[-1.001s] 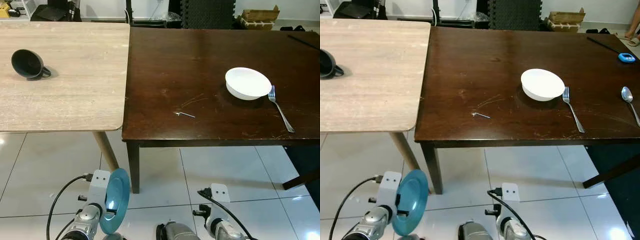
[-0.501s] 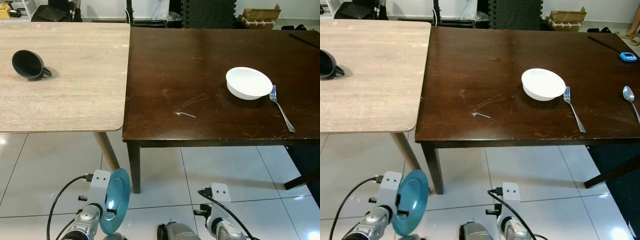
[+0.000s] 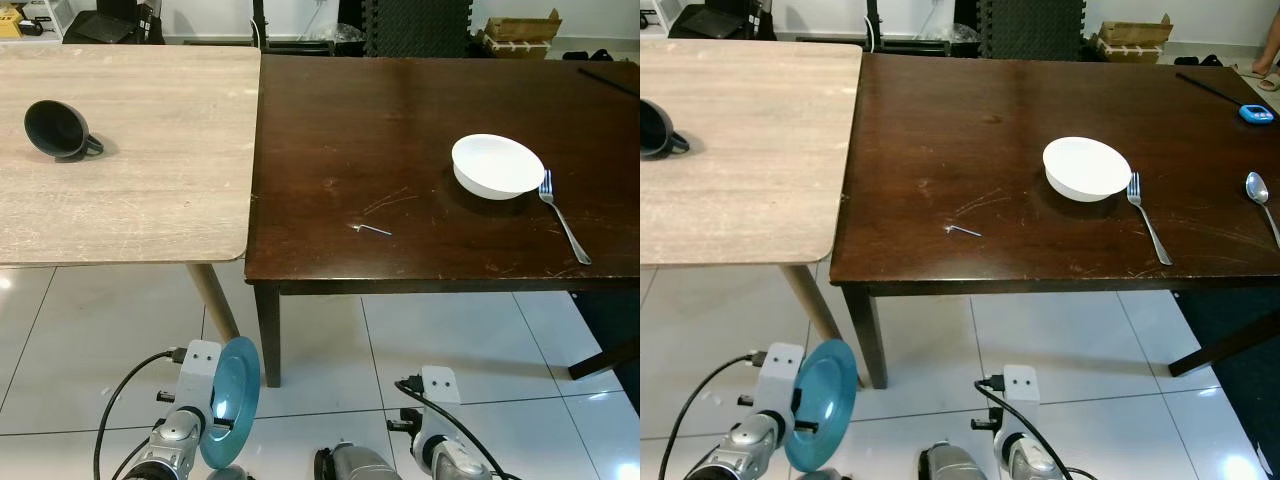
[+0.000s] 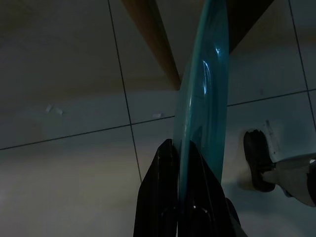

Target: Setting the table

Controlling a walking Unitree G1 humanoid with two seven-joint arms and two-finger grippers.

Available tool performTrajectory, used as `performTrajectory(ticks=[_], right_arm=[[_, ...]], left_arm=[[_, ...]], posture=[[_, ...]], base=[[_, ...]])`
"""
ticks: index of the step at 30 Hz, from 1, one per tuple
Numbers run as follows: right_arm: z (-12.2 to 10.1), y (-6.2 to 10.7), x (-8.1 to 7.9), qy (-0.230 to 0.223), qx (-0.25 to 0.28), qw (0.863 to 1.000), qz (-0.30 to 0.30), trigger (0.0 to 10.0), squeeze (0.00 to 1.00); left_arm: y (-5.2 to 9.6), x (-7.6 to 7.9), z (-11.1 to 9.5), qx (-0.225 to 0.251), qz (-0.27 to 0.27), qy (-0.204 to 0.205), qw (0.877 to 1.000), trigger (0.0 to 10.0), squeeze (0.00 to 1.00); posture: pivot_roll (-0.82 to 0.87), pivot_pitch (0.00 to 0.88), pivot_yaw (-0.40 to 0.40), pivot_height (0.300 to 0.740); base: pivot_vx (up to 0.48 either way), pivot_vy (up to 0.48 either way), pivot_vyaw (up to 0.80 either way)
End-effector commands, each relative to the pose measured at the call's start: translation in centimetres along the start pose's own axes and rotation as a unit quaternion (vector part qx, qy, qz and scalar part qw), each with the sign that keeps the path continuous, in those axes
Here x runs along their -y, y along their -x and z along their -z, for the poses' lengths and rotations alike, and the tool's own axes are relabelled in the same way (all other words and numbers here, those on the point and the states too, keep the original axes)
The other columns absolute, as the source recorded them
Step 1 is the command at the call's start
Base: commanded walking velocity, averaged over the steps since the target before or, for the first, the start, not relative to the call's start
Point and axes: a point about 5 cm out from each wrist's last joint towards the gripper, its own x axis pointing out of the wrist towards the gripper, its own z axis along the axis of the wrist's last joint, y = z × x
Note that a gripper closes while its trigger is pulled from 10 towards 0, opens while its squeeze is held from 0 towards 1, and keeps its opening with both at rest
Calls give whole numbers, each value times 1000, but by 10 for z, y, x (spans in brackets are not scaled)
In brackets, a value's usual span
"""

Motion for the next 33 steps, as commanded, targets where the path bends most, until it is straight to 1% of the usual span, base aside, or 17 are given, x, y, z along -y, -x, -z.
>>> performTrajectory(ticks=[1,33], right_arm=[[5,1,-1,-2,-11,1000,0,10000,0],[3,0,-3,-4,-9,1000,-4,10000,0]], left_arm=[[2,-1,9,-15,-4,5,1000,10000,0],[2,-4,9,-16,-8,5,1000,10000,0]], posture=[[68,54,4,740],[73,53,3,740]], base=[[0,0,0],[0,0,0]])
